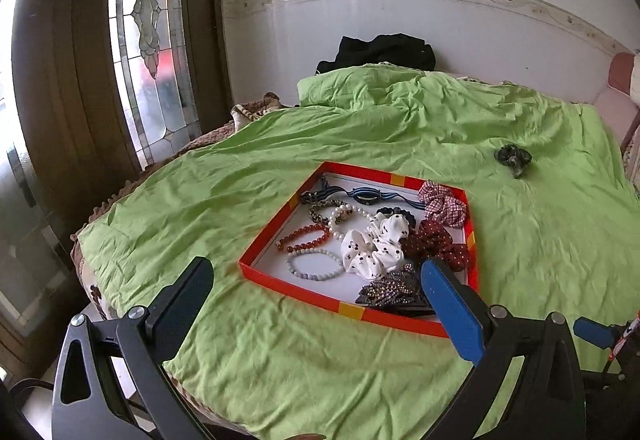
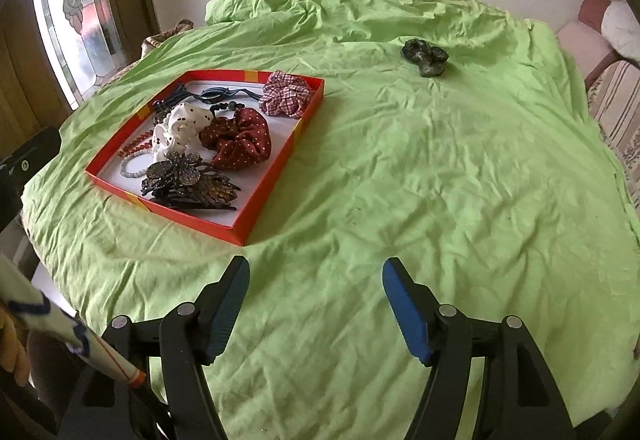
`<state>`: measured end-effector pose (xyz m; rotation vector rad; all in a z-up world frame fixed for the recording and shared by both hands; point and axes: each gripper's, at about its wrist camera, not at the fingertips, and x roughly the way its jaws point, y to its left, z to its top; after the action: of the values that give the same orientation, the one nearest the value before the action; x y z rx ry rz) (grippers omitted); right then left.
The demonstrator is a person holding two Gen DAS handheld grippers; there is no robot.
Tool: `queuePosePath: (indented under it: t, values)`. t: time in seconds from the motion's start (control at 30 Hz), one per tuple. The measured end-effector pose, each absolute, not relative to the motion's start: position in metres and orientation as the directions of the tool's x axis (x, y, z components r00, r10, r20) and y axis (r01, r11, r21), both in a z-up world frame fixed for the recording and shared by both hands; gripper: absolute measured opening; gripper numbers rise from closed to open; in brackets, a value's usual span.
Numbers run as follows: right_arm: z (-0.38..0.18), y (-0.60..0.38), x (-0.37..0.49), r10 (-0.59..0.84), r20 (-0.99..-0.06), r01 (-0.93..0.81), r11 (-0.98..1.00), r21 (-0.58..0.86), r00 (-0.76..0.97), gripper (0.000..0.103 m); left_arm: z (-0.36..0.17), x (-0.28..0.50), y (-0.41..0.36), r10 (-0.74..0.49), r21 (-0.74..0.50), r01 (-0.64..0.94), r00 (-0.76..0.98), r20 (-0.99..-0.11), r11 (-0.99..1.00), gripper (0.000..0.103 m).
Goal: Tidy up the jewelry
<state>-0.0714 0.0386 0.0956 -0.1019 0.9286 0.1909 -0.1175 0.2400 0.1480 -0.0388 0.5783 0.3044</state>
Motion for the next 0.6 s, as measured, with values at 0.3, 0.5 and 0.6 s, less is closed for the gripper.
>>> queuePosePath:
  t: [0.3, 0.5, 0.6]
  values:
    - [0.096, 0.046, -0.075, 0.093, -0.811, -0.199, 0.980, -0.030, 0.577, 0.078, 0.136, -0.111, 0.250, 0.259, 0.030, -0.297, 0.773, -0.579, 0.955, 0.103]
    - [0.091, 0.048, -0.074, 0.060, -0.822, -0.179, 0.983, -0.051, 0.567, 0.079, 0.130, -0.109, 0.255, 0.249, 0.018, -0.297, 0.763, -0.596, 0.955, 0.103]
    - [0.090, 0.049, -0.074, 0.052, -0.824, -0.175, 0.983, -0.058, 0.565, 0.079, 0.127, -0.108, 0.257, 0.246, 0.014, -0.298, 0.760, -0.601, 0.955, 0.103]
